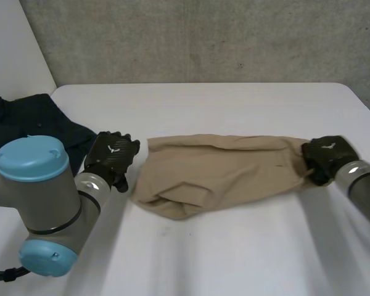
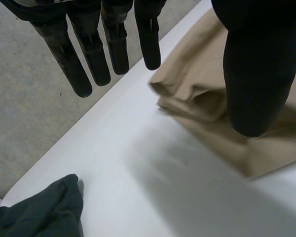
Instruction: Fold the laundry.
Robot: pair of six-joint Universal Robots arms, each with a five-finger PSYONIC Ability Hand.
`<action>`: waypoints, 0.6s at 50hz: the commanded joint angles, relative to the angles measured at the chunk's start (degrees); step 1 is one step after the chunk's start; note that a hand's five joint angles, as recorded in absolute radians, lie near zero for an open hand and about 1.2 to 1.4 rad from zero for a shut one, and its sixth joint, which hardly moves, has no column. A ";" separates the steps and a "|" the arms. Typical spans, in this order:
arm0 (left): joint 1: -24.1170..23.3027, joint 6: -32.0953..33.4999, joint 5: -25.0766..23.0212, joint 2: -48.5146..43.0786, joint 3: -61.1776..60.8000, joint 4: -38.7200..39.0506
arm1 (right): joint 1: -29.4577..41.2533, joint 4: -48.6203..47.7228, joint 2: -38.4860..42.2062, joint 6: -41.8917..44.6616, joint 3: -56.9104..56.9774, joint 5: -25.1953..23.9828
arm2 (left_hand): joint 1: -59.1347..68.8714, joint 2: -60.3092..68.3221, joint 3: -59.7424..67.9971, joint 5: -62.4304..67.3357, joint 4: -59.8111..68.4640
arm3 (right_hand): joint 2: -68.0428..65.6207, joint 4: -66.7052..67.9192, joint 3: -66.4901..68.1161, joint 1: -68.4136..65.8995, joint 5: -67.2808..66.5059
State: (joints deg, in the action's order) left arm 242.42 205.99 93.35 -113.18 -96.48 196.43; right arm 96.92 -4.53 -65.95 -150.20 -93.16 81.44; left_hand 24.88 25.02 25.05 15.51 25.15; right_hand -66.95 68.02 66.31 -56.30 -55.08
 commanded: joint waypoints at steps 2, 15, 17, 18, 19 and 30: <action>-0.01 -0.24 -0.01 4.11 -1.78 0.00 | -6.22 5.58 -4.97 23.88 1.05 1.36 | 2.00 1.85 1.82 1.36 1.72 | -13.05 11.98 13.69 -23.70 -14.92; -0.01 -0.33 0.34 5.34 -1.26 0.00 | 21.89 5.32 -1.12 28.20 15.29 1.80 | -0.03 -0.17 -0.20 -0.67 -0.31 | -13.05 11.98 13.69 -23.70 -14.92; -0.01 -0.50 0.61 5.78 -1.17 0.00 | 26.10 5.67 0.90 29.87 16.43 0.66 | -0.53 -0.67 -0.70 -1.17 -0.81 | -13.05 11.98 13.69 -23.70 -14.92; 0.07 -0.68 0.61 6.13 -1.17 0.00 | 30.21 5.84 3.00 31.96 17.22 -1.00 | -1.03 -1.18 -1.20 -1.67 -1.31 | -13.05 11.98 13.69 -23.70 -14.92; 0.07 -1.20 0.61 6.48 -1.17 0.09 | 32.17 5.85 3.98 33.12 17.31 -1.80 | -1.87 -2.02 -2.04 -2.51 -2.15 | -13.05 11.98 13.69 -23.70 -14.92; -0.28 -4.63 0.70 7.01 1.55 0.00 | 37.03 5.32 6.63 25.61 17.40 -7.78 | -6.58 -6.73 -6.76 -7.22 -6.86 | 51.46 -52.53 -50.83 40.81 49.60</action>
State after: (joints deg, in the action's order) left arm 242.42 203.23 93.99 -106.33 -97.04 196.48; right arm 133.69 1.28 -59.31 -115.75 -75.62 75.57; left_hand 20.68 19.90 19.98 9.19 19.52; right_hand -55.88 57.50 56.39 -47.98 -47.31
